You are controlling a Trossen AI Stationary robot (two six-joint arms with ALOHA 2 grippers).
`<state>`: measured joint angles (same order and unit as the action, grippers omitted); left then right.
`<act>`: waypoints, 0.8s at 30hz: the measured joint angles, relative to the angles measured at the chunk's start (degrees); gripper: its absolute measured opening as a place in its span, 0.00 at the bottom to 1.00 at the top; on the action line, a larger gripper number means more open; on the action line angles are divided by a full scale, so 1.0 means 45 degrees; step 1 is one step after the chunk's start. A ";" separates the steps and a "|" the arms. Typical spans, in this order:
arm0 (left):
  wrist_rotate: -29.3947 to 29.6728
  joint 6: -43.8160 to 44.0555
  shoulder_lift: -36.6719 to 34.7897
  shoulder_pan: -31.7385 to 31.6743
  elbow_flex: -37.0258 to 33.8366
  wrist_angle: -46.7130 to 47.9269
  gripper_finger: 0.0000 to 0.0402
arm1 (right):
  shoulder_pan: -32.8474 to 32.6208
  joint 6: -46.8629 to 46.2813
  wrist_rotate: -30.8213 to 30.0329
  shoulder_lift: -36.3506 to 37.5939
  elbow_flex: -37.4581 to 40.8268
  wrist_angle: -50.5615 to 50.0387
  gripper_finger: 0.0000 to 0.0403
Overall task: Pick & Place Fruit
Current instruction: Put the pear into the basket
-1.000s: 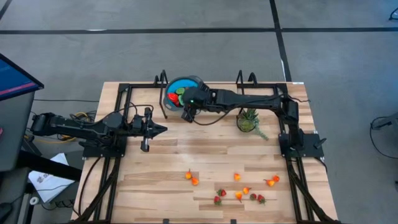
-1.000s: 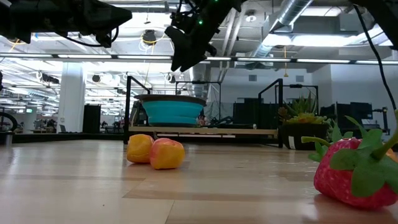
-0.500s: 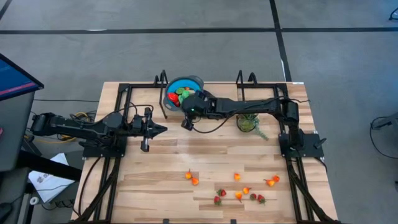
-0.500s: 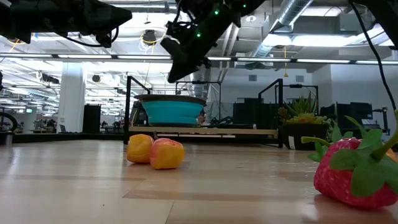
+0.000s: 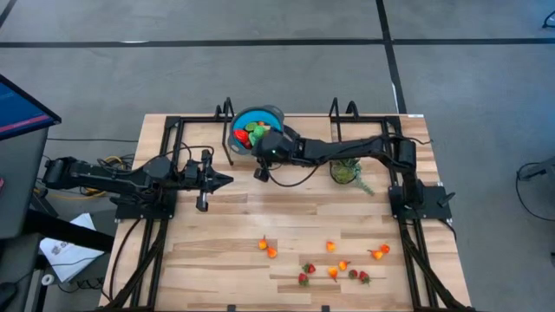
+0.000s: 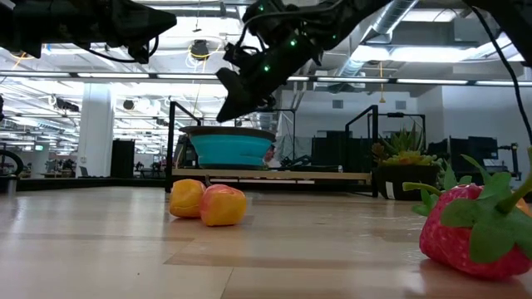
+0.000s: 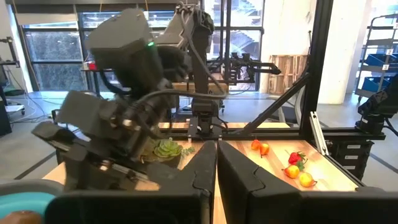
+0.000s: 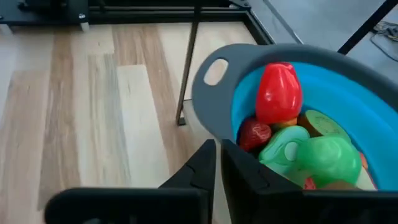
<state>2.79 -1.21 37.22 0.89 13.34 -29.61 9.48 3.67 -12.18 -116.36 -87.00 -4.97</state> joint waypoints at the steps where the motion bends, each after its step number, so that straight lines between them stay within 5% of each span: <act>1: 0.0004 0.0000 0.0003 0.0000 0.0000 0.0002 0.02 | 0.0093 0.0080 0.0222 0.0000 0.0045 0.0125 0.04; 13: 0.0002 0.0000 0.0004 0.0000 0.0000 -0.0002 0.02 | 0.0397 0.0348 0.3098 0.0000 0.0042 0.0161 0.00; 19: -0.0001 0.0005 0.0004 0.0000 0.0000 -0.0005 0.02 | 0.0181 0.0615 0.3184 0.0001 0.0093 0.0292 0.00; 24: 0.0004 0.0039 0.0004 0.0002 0.0000 -0.0010 0.02 | -0.0050 0.0330 0.3185 0.0250 0.1497 0.2646 0.00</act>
<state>2.81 -1.04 37.23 0.89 13.34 -29.65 9.25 5.15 2.15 -115.23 -80.26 6.93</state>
